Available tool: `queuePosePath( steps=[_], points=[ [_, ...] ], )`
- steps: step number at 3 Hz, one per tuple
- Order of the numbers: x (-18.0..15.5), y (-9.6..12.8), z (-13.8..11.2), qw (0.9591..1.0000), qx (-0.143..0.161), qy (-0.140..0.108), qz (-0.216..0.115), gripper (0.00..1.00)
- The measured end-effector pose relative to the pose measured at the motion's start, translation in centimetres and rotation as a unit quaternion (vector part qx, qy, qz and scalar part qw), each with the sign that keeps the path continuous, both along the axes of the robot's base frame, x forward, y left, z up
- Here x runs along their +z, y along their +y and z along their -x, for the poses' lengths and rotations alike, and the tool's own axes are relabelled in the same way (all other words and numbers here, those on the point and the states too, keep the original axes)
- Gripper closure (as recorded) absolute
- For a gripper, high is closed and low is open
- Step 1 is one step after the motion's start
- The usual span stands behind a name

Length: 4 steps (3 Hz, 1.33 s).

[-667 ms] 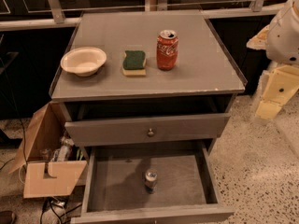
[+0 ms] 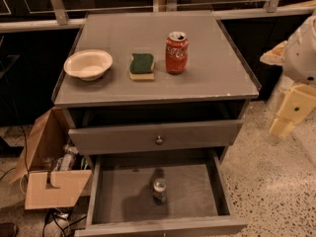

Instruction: Pick redbull can from middle drawer and place on counter

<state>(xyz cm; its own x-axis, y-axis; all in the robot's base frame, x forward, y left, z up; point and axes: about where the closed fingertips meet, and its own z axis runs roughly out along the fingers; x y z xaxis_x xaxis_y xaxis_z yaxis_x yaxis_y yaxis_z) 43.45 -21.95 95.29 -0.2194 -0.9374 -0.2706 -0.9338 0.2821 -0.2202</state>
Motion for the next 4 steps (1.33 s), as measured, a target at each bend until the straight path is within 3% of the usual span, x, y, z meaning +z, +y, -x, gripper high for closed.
queuePosePath(
  steps=[2,3,4],
  points=[
    [-10.7,-0.5,0.0,0.9980,0.010,0.025,-0.057,0.00],
    [-10.7,-0.5,0.0,0.9980,0.010,0.025,-0.057,0.00],
    [-13.2,-0.4,0.1,0.9976,0.009,0.036,-0.058,0.00]
  ],
)
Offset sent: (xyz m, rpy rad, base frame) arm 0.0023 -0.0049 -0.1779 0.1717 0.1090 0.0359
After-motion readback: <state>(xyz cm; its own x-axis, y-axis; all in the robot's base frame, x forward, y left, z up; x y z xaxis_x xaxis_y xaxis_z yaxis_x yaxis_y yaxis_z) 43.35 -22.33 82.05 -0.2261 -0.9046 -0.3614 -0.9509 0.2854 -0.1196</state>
